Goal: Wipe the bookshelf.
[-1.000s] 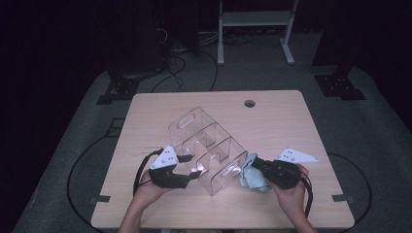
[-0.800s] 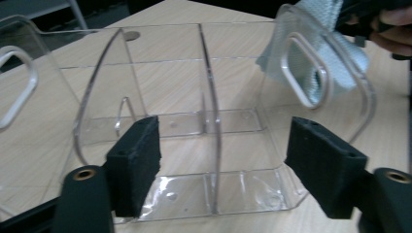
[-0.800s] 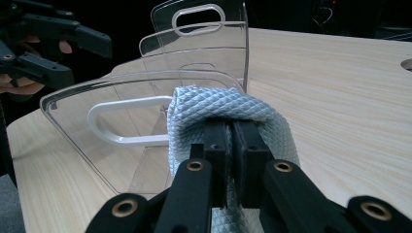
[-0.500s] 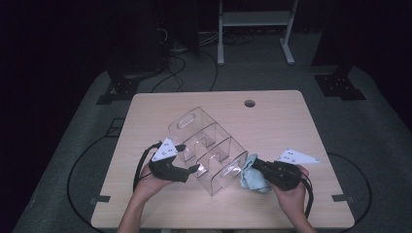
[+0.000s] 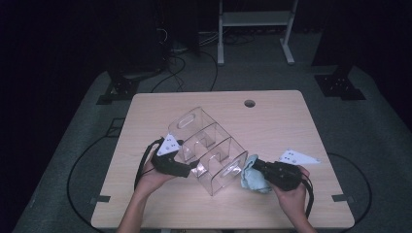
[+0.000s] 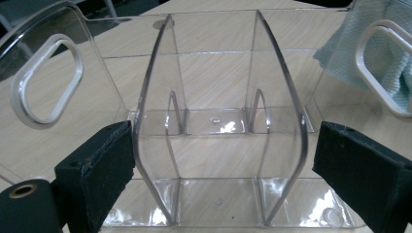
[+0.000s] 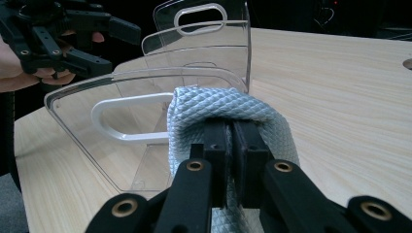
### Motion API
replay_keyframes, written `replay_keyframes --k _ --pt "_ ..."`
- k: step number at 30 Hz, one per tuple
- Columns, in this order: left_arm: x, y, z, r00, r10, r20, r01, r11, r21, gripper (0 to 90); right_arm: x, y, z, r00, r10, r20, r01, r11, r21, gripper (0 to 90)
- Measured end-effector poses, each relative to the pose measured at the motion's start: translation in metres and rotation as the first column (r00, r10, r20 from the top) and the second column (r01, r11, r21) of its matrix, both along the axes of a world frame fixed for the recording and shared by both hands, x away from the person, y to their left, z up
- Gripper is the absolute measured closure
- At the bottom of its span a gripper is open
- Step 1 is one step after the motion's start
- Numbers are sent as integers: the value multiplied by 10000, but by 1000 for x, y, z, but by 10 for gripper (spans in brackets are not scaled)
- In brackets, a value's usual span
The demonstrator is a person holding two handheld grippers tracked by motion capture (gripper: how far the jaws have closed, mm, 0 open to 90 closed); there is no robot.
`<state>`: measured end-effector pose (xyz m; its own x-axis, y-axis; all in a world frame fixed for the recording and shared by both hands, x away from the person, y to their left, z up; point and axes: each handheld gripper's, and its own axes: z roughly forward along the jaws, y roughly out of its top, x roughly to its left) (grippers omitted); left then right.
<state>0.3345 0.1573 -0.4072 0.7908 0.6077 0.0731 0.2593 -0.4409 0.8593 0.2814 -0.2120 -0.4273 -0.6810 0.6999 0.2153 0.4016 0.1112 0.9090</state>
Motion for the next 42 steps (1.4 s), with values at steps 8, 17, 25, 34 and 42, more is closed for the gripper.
replay_keyframes --k 8,17,25,34,42 --pt "7 -3 -4 9998 -33 -221 36 9999 121 67 0 1 0 10000 31 -6 -31 10000 9 850" --pt "11 -10 -14 9991 153 -403 -142 9995 272 57 1 1 0 10000 34 -26 -34 10000 -14 850" --pt "10 -12 -15 9982 300 -513 -283 9990 334 84 5 3 -2 9999 80 -83 -80 10000 -35 849" --pt "-6 -14 -16 9968 493 -624 -487 9987 123 90 10 7 0 9998 194 -51 -194 9997 -134 847" --pt "-18 -13 -20 9953 871 -433 -882 9958 -239 91 11 10 -7 9997 169 -161 -176 9990 -414 847"
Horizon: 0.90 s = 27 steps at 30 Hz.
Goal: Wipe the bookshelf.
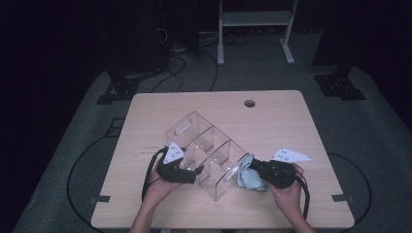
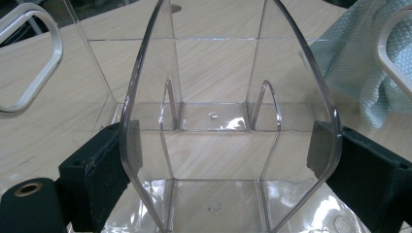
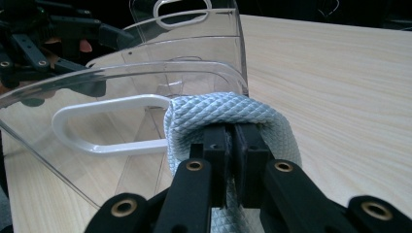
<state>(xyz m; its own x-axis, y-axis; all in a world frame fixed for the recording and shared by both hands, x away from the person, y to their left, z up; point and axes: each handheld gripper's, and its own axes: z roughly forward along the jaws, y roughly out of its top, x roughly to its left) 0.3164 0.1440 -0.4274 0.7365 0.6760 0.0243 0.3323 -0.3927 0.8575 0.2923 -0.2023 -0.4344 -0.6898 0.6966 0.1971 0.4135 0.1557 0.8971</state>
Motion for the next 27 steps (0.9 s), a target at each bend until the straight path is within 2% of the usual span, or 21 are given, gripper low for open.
replay_keyframes --k 3,4,6,9,14,16,18,20,23,27 --pt "-1 -1 1 10000 69 -45 -69 10000 46 91 -3 1 12 9992 -45 404 42 10000 86 847" --pt "-1 -1 1 10000 82 -43 -82 10000 35 91 -5 2 17 9980 -10 627 8 10000 29 847" --pt "-1 -1 1 9999 104 -36 -104 9999 25 91 -6 5 19 9969 -2 791 24 9996 -277 847" --pt "-2 -2 1 9999 171 -12 -170 9998 62 92 -3 4 11 9985 30 539 -21 9999 -165 846" --pt "-4 -2 1 9996 272 4 -272 9996 15 92 2 6 -16 9998 38 -180 -45 9991 -420 846" --pt "-5 -2 0 9995 305 -32 -305 9995 -16 92 2 5 -14 9999 -3 -114 -2 9992 -398 846" --pt "-5 -2 0 9995 306 -14 -306 9995 -36 92 1 2 -5 9999 -68 150 69 9999 -94 846" --pt "-6 -3 0 9994 358 -30 -358 9994 -29 92 2 1 2 9992 -58 385 58 10000 -1 846" --pt "-6 -3 0 9992 405 6 -405 9992 3 92 3 1 -5 9997 -36 233 35 10000 54 845" --pt "-7 -3 0 9991 421 27 -421 9991 1 92 5 5 -27 9995 4 -314 -21 9986 -526 844"
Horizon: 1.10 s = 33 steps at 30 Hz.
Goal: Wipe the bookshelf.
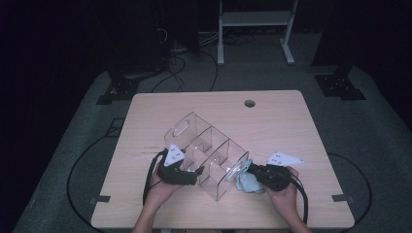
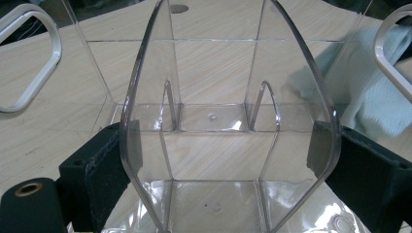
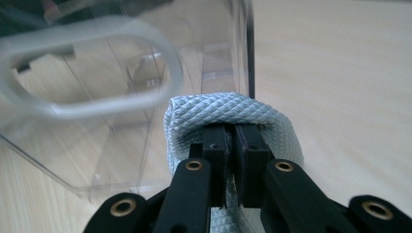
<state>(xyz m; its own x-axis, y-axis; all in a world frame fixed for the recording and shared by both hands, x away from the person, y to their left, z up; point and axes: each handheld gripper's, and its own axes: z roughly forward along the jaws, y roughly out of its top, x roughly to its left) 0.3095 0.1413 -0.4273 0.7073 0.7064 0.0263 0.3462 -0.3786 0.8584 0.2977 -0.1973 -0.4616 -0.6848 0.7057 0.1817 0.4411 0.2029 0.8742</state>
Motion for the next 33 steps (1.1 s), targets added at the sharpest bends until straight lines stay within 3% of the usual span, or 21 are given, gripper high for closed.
replay_keyframes --k 3,5,7,9,15,20,24,26,31,33 --pt "0 1 0 10000 -21 -7 21 10000 -52 92 2 0 -8 9997 53 -236 -54 10000 -17 841" --pt "0 1 -1 10000 -28 -2 28 10000 -54 92 1 -1 -3 10000 -15 18 15 10000 -3 842" --pt "0 0 0 10000 -17 1 17 10000 -35 92 -1 -4 7 9994 -73 338 62 9994 346 842" --pt "0 0 0 10000 -8 9 8 10000 -39 91 -1 -4 9 9992 -76 403 57 9988 483 842" --pt "0 0 0 10000 -15 25 15 10000 -20 91 3 2 -16 9991 135 -408 -136 9999 -27 839" --pt "0 1 -1 10000 -10 0 10 10000 -77 91 3 3 -18 9988 143 -475 -152 9997 -174 836" --pt "0 1 -1 10000 -31 16 31 10000 -60 91 -1 -2 1 9998 -3 191 -2 9997 260 837" --pt "0 0 -1 10000 -26 29 26 10000 -57 91 -2 -2 3 9998 -2 202 -4 9995 323 837" --pt "0 1 -1 10000 -15 7 15 10000 -73 91 0 6 -20 9987 215 -454 -224 9996 -196 834" --pt "0 1 -1 10000 -26 -2 26 9999 -112 91 0 6 -18 9987 197 -480 -206 9996 -180 833"
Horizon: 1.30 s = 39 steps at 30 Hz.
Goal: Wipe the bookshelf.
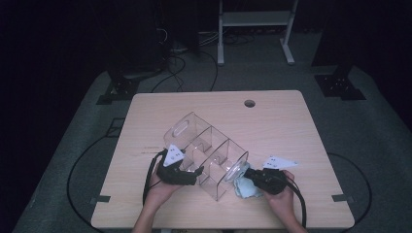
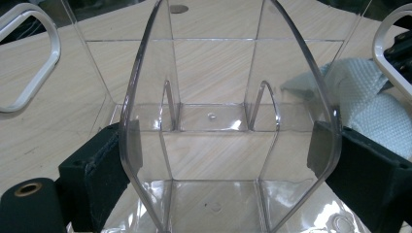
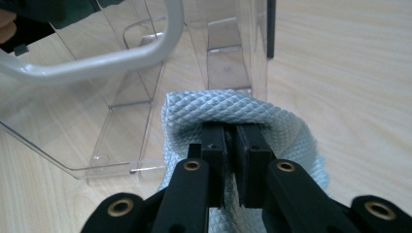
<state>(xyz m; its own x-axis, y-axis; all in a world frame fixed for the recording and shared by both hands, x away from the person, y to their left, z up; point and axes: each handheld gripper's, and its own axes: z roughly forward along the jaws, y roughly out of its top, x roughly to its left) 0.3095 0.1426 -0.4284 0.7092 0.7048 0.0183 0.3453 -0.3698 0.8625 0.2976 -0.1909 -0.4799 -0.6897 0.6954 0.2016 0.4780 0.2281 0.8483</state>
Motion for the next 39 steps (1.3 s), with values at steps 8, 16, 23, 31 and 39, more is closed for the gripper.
replay_keyframes --k 8,16,23,31,39 --pt "0 -1 0 10000 3 44 -4 10000 38 90 -8 -2 26 9968 38 794 -79 9986 517 833" --pt "0 0 0 10000 -32 6 32 10000 -16 89 -6 3 7 9997 150 212 -155 9997 214 830" --pt "1 -1 0 10000 -60 32 60 10000 -20 89 -11 2 20 9980 187 608 -220 9983 545 830" --pt "1 -1 0 10000 -81 7 81 9999 -69 87 -17 6 24 9962 355 798 -395 9980 490 828" --pt "1 0 0 10000 -64 -46 63 9999 -93 87 -20 19 7 9971 720 232 -722 9973 116 828"
